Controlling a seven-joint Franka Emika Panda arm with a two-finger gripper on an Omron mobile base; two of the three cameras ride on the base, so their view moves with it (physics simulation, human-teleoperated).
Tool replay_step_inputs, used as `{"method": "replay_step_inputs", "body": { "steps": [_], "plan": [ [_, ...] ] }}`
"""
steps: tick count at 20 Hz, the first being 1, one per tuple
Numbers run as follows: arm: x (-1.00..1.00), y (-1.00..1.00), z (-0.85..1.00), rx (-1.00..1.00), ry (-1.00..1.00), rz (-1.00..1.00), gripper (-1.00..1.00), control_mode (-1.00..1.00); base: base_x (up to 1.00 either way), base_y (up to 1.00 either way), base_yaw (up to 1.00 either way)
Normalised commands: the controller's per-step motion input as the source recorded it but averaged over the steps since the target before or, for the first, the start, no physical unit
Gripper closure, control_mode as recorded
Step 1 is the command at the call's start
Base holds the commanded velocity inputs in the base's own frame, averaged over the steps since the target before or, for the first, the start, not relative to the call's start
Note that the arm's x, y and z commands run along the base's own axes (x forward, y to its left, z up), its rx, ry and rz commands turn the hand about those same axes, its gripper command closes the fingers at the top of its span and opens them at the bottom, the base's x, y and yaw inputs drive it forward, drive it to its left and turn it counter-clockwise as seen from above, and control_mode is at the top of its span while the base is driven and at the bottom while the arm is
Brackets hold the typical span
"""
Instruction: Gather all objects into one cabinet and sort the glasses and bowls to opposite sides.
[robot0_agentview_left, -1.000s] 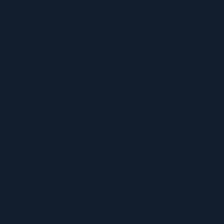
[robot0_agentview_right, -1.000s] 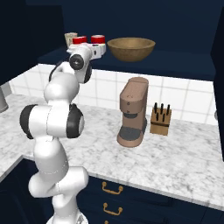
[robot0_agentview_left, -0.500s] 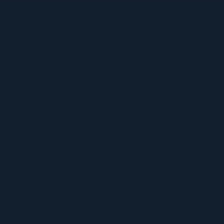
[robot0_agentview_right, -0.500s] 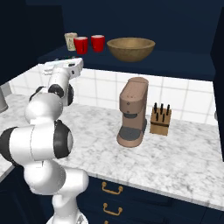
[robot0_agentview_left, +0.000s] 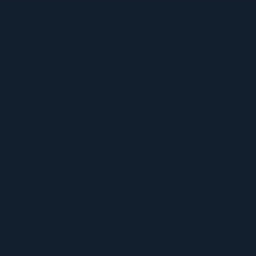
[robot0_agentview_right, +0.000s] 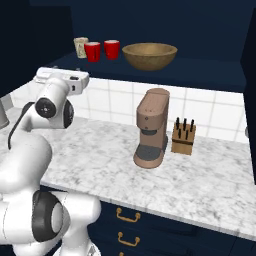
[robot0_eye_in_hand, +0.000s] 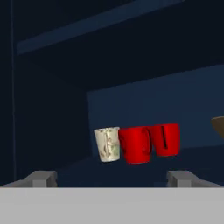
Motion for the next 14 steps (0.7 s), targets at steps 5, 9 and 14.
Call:
{"method": "replay_step_inputs", "body": {
  "steps": [5,9,14],
  "plan": [
    [-1.00,-0.27,0.00,0.13,0.20,0.00,-1.00,-1.00,0.00,0.00,0.00],
    [-1.00,-0.32,0.00,0.15,0.19,0.00,-1.00,-1.00,0.00,0.00,0.00],
    [-1.00,-0.25,0.00,0.15,0.21,0.01,-1.00,-1.00,0.00,0.00,0.00]
  ]
}}
